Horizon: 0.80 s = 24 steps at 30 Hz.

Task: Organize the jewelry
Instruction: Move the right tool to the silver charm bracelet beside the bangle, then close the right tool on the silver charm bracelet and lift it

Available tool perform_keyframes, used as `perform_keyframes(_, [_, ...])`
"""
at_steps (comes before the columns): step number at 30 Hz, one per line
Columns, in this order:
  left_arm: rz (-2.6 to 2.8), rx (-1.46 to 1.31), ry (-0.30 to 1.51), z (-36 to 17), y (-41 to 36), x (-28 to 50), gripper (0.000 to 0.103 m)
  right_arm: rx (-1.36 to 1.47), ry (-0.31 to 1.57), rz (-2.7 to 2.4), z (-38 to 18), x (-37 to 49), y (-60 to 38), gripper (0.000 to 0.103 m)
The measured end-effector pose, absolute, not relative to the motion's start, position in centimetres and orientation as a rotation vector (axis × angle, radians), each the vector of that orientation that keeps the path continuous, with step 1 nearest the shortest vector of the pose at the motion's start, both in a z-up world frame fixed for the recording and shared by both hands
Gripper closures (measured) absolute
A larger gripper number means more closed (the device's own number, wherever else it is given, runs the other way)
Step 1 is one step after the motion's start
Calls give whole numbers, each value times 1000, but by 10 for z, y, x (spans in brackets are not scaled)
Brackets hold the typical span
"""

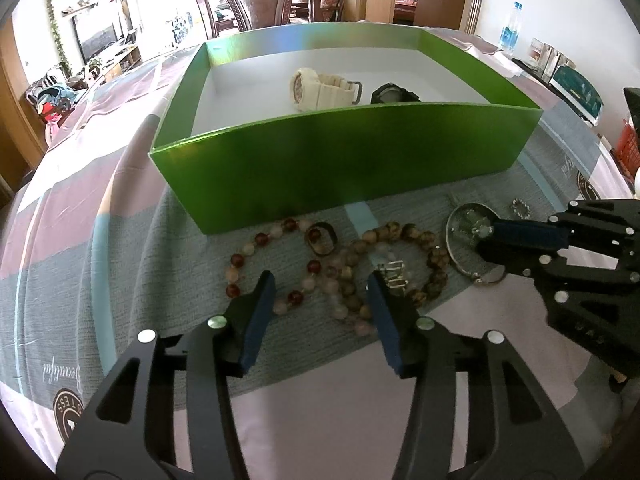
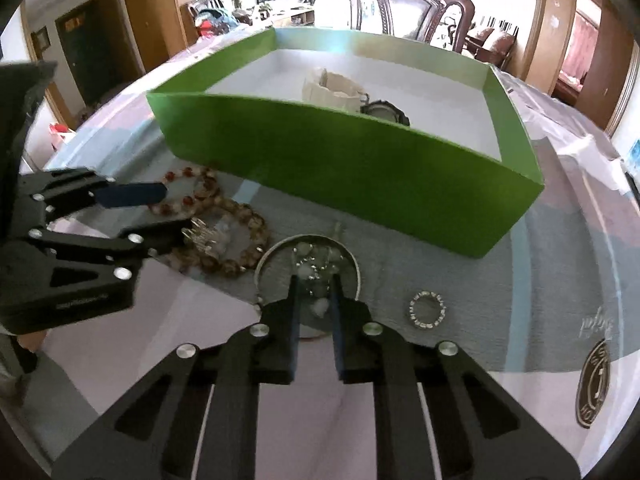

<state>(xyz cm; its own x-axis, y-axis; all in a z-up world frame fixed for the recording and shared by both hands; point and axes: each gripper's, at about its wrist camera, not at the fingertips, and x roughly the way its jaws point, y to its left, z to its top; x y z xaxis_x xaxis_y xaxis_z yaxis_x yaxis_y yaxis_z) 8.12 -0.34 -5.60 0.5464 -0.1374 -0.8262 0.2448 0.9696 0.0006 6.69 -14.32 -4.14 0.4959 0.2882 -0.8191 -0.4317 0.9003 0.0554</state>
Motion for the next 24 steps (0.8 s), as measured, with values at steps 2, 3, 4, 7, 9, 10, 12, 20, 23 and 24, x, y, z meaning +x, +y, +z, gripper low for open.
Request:
perform_keyframes(2, [-227, 121, 967, -56, -3, 81, 54, -158, 946, 439, -37, 66, -146, 100])
perform_keyframes(3, [-227, 121, 967, -56, -3, 81, 54, -151, 940, 438, -35, 66, -147, 100])
perform_keyframes(4, [-227, 121, 967, -56, -4, 81, 54, -142, 935, 438, -33, 66, -149, 100])
perform_keyframes(7, [-225, 122, 967, -56, -3, 81, 53, -124, 922, 438, -29, 66, -152, 100])
perform_keyframes(9, [-224, 121, 967, -56, -3, 81, 53, -122, 935, 441, -31, 66, -151, 95])
perform_keyframes(10, [-225, 122, 967, -56, -3, 81, 53, -115, 940, 440, -33, 67, -152, 84])
perform_keyframes(12, [-225, 121, 967, -56, -3, 81, 53, -100, 940, 437, -36, 70, -153, 69])
perform_keyframes(20, [-230, 109, 962, -54, -2, 81, 54, -164, 902, 438, -39, 65, -142, 89])
perform_keyframes(23, [-228, 107, 966, -55, -1, 82, 54, -165, 898, 442, -37, 63, -142, 95])
perform_keyframes(24, [-229, 105, 965, -55, -1, 81, 54, -159, 895, 449, -36, 63, -142, 103])
